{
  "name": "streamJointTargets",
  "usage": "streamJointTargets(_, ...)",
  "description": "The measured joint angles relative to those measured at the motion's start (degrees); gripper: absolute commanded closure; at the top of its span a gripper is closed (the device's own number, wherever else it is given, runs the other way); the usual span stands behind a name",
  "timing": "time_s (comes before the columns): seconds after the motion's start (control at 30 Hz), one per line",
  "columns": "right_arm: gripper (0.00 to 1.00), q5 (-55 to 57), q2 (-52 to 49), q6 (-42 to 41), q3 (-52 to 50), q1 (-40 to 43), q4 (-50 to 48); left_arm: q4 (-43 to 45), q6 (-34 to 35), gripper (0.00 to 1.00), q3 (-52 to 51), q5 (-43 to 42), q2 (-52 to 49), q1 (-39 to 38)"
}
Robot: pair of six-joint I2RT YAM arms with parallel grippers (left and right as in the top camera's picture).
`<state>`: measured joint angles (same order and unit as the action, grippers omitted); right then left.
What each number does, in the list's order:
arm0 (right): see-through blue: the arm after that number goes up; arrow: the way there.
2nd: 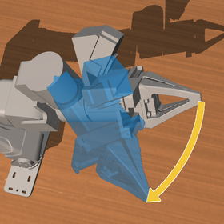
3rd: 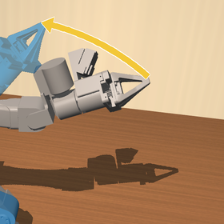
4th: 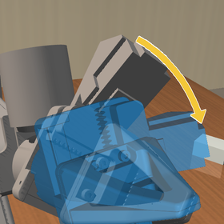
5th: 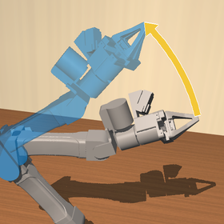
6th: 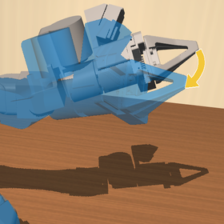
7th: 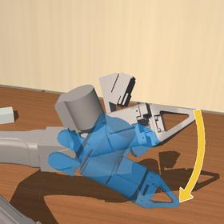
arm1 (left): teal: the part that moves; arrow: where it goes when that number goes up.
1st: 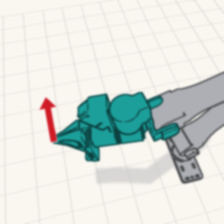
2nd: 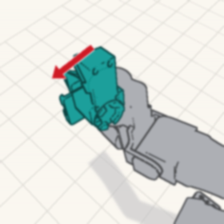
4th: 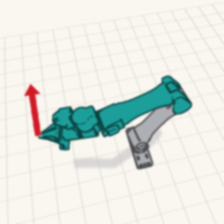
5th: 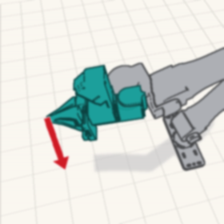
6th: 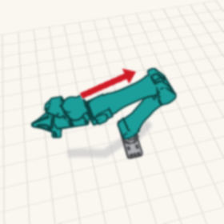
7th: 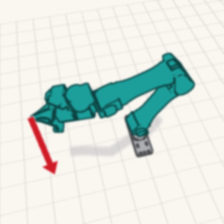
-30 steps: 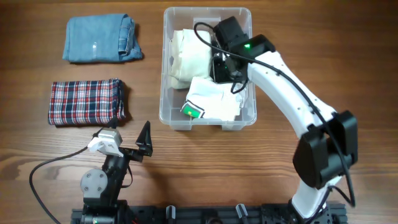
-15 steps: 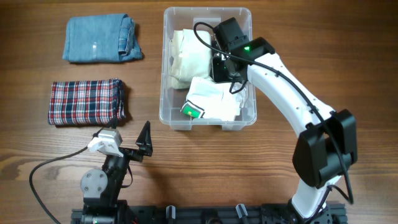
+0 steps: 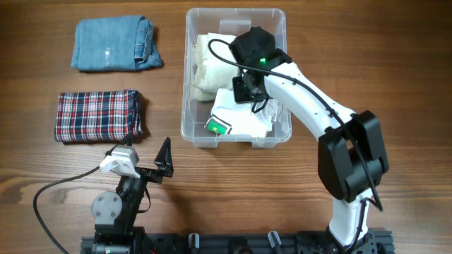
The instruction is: Pack container
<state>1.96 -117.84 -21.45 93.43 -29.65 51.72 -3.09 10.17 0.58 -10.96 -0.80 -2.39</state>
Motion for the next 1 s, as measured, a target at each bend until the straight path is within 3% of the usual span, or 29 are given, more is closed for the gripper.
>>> streamJointTargets(0.87, 0.95, -0.07, -1.2, -1.03, -1.9, -0.07, -1.14, 0.0, 0.0, 0.0, 0.0, 0.0, 0.0, 0.0)
streamJointTargets(0.93, 0.93, -0.22, -1.07, -1.01, -0.42, -0.07, 1.14, 0.0, 0.0, 0.0, 0.0, 0.0, 0.0, 0.0)
streamJointTargets(1.0, 0.84, -0.37, -0.31, -0.79, 1.14, -0.09, 2.86, 0.0, 0.0, 0.0, 0.0, 0.0, 0.0, 0.0)
